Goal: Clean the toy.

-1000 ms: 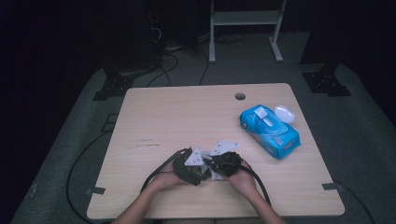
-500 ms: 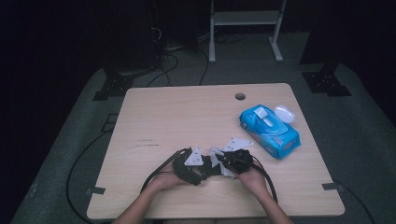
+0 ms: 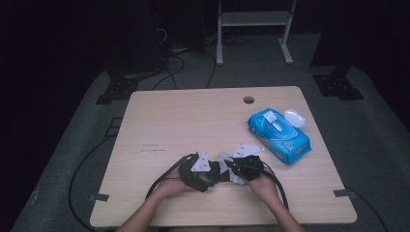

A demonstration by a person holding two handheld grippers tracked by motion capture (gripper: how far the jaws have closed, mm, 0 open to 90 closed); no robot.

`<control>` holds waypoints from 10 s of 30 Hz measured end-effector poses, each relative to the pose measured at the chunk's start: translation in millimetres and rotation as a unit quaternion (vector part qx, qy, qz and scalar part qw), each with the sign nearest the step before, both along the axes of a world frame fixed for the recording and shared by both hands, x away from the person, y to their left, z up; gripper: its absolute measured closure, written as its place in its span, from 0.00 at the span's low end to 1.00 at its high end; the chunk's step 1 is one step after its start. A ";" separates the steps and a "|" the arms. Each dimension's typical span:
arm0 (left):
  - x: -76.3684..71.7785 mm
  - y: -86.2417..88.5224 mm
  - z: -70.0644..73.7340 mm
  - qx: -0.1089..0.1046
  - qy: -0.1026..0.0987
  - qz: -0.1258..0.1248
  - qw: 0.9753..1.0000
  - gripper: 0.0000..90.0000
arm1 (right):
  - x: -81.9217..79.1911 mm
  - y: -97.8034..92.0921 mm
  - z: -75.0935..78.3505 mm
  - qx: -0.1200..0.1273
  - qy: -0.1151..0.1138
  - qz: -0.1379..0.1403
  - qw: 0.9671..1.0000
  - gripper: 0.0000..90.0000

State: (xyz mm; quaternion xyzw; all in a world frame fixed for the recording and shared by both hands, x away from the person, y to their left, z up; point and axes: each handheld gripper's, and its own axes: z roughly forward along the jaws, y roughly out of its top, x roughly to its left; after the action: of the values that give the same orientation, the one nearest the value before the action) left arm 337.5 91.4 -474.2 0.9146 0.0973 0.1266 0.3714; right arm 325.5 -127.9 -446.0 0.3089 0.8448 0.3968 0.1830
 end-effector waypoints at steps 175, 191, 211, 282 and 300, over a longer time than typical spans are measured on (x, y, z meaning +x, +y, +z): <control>7.0 -1.0 -0.4 -0.008 0.014 0.000 1.000 0.29 | -7.6 -61.6 2.2 0.008 0.055 -0.018 0.998 0.90; 7.4 1.0 -0.2 -0.007 0.013 0.002 1.000 0.29 | -14.7 -66.8 -0.2 0.013 0.059 -0.012 0.998 0.90; 7.1 0.9 0.1 -0.004 0.011 0.004 1.000 0.29 | -20.2 -59.7 -0.6 0.018 0.063 0.005 0.998 0.90; 13.8 12.1 3.3 -0.035 0.053 0.010 0.998 0.29 | -11.4 -57.3 -1.8 0.045 0.110 0.020 0.993 0.90; 17.5 16.7 4.6 -0.053 0.079 0.007 0.995 0.30 | -9.0 -55.7 -1.4 0.056 0.115 0.019 0.992 0.90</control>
State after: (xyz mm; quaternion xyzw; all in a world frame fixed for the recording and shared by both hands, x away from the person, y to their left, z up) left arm 355.0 108.1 -469.7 0.9001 0.1393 0.0507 0.4097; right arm 316.5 -183.6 -447.4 0.3464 0.8423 0.4088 0.0592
